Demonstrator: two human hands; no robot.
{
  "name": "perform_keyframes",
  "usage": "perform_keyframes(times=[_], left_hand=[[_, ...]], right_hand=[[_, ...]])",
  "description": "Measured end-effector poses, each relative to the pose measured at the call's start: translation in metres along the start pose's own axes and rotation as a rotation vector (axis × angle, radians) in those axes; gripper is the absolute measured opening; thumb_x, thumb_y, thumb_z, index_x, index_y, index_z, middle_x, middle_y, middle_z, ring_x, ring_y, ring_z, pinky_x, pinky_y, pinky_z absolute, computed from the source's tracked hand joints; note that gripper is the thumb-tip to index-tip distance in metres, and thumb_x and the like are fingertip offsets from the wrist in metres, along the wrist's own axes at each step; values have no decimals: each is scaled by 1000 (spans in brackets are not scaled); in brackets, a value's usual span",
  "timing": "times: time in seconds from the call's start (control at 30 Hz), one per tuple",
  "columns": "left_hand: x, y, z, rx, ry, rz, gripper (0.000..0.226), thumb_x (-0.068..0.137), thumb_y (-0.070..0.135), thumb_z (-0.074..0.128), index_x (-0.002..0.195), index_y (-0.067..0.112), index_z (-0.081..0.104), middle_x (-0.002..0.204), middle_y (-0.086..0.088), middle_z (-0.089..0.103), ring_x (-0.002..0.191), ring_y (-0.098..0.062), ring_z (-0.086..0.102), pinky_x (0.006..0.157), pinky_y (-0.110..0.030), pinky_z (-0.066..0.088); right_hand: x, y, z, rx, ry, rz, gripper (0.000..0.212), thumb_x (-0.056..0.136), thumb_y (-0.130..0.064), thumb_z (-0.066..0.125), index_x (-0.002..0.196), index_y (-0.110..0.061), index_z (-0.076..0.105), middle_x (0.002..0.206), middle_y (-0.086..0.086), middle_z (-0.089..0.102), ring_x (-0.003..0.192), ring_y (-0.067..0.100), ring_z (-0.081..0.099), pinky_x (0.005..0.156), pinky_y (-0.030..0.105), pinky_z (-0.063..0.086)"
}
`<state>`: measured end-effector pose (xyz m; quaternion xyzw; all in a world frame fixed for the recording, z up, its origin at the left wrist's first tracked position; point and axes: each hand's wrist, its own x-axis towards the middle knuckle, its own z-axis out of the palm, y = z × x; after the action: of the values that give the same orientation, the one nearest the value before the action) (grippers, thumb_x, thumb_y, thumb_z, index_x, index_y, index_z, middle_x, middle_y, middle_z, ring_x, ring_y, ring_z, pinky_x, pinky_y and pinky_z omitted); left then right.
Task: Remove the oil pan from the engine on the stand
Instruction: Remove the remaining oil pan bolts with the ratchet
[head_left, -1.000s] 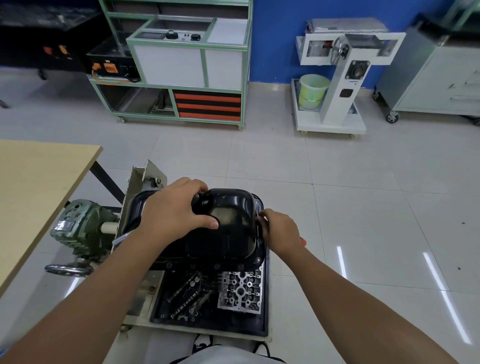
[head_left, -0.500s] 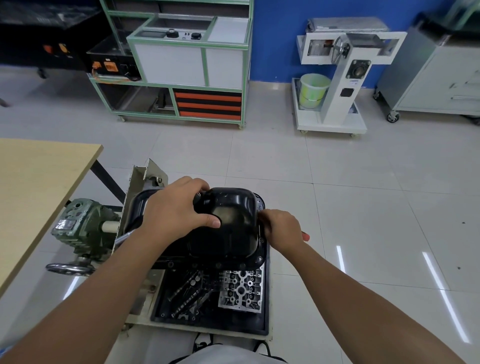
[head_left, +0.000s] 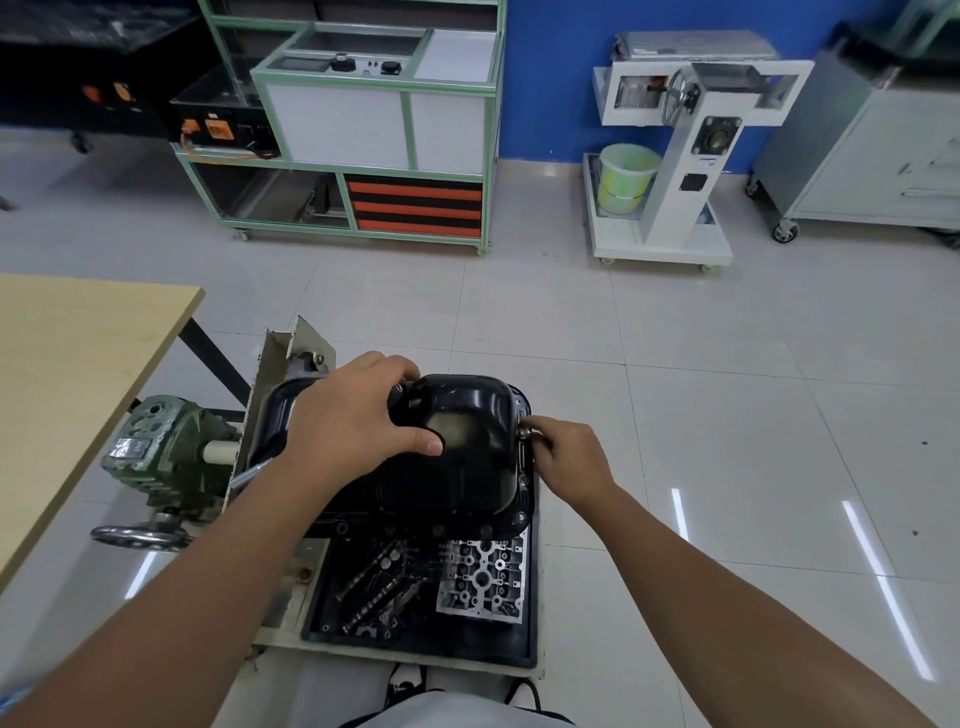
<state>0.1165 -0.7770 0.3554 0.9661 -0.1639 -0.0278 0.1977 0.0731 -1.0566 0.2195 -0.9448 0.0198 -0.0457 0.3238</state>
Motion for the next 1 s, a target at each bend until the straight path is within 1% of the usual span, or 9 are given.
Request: perform_keyframes(times=[0.13, 0.33, 0.4, 0.47, 0.53, 0.73, 0.83, 0.93, 1.0], left_hand=[[-1, 2, -1, 3, -1, 2, 80, 50, 85, 74, 118, 48, 53, 110, 24, 59, 102, -7, 60, 79, -34, 51], [-7, 8, 0, 40, 59, -29, 73, 56, 76, 82, 117, 42, 58, 98, 23, 58, 91, -7, 55, 69, -30, 41], [-15, 11, 4, 43, 89, -55, 72, 60, 74, 81, 120, 41, 58, 97, 21, 60, 89, -7, 54, 67, -30, 41], [-22, 12, 5, 17, 73, -59, 77, 63, 71, 82, 129, 42, 55, 114, 20, 65, 95, -7, 57, 72, -31, 47], [-26, 13, 0, 47, 11, -27, 90, 60, 70, 85, 138, 43, 48, 134, 21, 60, 112, -8, 61, 79, -32, 50], [-27, 12, -8, 291, -138, -10, 119, 56, 63, 91, 152, 48, 22, 165, 19, 21, 118, -19, 65, 66, -29, 46], [-27, 8, -7, 268, -126, -94, 121, 51, 66, 91, 149, 55, 22, 166, 5, 15, 114, -28, 66, 60, -29, 42], [-27, 4, -9, 240, -123, -92, 121, 48, 68, 91, 147, 56, 23, 163, 8, 18, 115, -29, 64, 60, -30, 43], [-27, 4, -10, 232, -125, -88, 121, 48, 69, 90, 148, 56, 23, 163, 9, 17, 116, -29, 64, 62, -31, 46]], right_hand=[[3, 4, 1, 19, 4, 81, 23, 96, -40, 70, 113, -24, 73, 71, -4, 68, 75, 23, 67, 72, 35, 54], [7, 2, 1, -11, -30, -12, 22, 100, -23, 62, 115, -31, 76, 92, -1, 78, 88, 26, 69, 73, 35, 54], [5, 1, 1, 33, -26, 19, 25, 98, -23, 62, 120, -29, 74, 81, -5, 74, 80, 21, 67, 74, 34, 54], [3, 1, 4, 20, -1, 45, 24, 97, -29, 67, 120, -26, 73, 69, -9, 65, 74, 20, 64, 72, 33, 53], [3, 2, 5, -2, 23, 53, 22, 98, -33, 69, 118, -24, 74, 75, -3, 68, 78, 23, 66, 72, 33, 53], [9, 0, -1, -110, -58, -33, 23, 102, -24, 59, 115, -32, 76, 96, 1, 77, 91, 28, 67, 72, 37, 53], [5, 4, -3, -9, -22, 5, 21, 100, -28, 64, 119, -27, 75, 88, -2, 77, 87, 24, 70, 75, 34, 54], [6, 4, -1, 6, -7, 91, 22, 97, -42, 69, 111, -26, 74, 71, -6, 67, 78, 22, 69, 72, 34, 54], [8, 2, 1, -11, -3, 75, 18, 98, -38, 69, 107, -25, 75, 74, -1, 70, 79, 25, 69, 70, 35, 54]])
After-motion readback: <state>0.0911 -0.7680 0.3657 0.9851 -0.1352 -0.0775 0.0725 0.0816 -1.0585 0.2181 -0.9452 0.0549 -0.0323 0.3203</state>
